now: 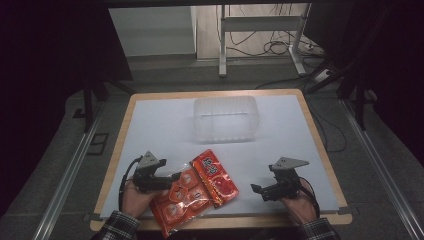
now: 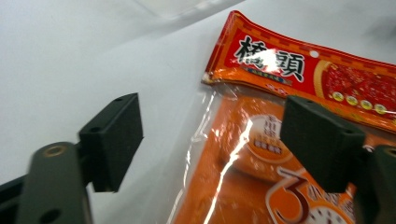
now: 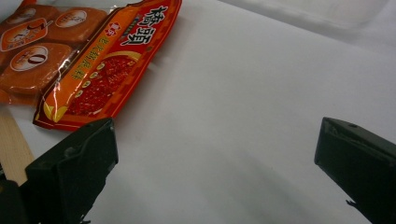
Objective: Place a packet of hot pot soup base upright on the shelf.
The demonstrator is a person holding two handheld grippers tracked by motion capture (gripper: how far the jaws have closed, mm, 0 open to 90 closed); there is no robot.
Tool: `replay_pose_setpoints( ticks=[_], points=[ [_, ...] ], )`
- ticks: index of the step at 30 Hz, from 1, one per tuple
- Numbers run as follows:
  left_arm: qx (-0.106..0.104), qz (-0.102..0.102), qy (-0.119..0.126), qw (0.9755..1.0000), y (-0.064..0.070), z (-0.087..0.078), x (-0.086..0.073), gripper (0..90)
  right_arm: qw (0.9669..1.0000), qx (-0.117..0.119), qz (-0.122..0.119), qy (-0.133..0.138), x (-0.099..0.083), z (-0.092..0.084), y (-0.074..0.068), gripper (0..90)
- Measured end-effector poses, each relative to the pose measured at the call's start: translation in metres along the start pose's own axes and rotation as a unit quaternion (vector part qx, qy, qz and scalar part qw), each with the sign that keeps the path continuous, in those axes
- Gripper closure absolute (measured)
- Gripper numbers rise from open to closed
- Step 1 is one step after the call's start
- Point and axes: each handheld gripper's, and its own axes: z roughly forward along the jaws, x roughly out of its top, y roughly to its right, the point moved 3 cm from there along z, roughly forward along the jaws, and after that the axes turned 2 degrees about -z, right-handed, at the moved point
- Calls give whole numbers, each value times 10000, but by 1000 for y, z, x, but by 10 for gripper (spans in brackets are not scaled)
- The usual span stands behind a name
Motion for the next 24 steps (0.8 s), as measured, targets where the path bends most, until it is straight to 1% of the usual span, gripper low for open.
replay_pose_setpoints(
  ticks=[1, 5, 7, 9, 11, 14, 16, 18, 21, 23, 24],
  points=[
    [15, 23, -38, 10000, 0, -2, -2, 170, 10000, 23, -14, 1, 0, 1, -1, 0],
    [18, -34, -56, 10000, -1, -6, -7, 107, 9999, 116, -34, -10, 2, 6, -4, 0],
    [78, 33, -53, 10000, -1, -6, -9, 75, 9999, 163, -44, -4, 4, 10, -6, 0],
    [156, 127, -11, 9998, -1, -7, -10, 63, 9998, 178, -46, -16, 5, 10, -7, 0],
    [223, 134, 62, 9996, -1, -9, -10, 43, 9998, 195, -43, -5, 6, 12, -8, 0],
    [225, 86, 181, 9995, -1, -13, -12, 40, 9997, 259, -37, 7, 7, 15, -10, 0],
    [259, 73, 254, 9993, -1, -16, -13, 40, 9994, 307, -143, -2, 8, 17, -12, 0],
    [280, 69, 295, 9991, -1, -18, -13, 40, 9993, 325, -156, -1, 9, 19, -14, 0],
    [290, 64, 249, 9992, 0, -19, -16, 38, 9991, 384, -141, -55, 11, 24, -16, 0],
    [312, 117, 230, 9992, 2, -19, -17, 35, 9990, 410, -126, -94, 13, 28, -18, 0],
    [344, 174, 223, 9990, 3, -20, -18, 32, 9989, 432, -118, -97, 15, 32, -21, 0]
  ],
)
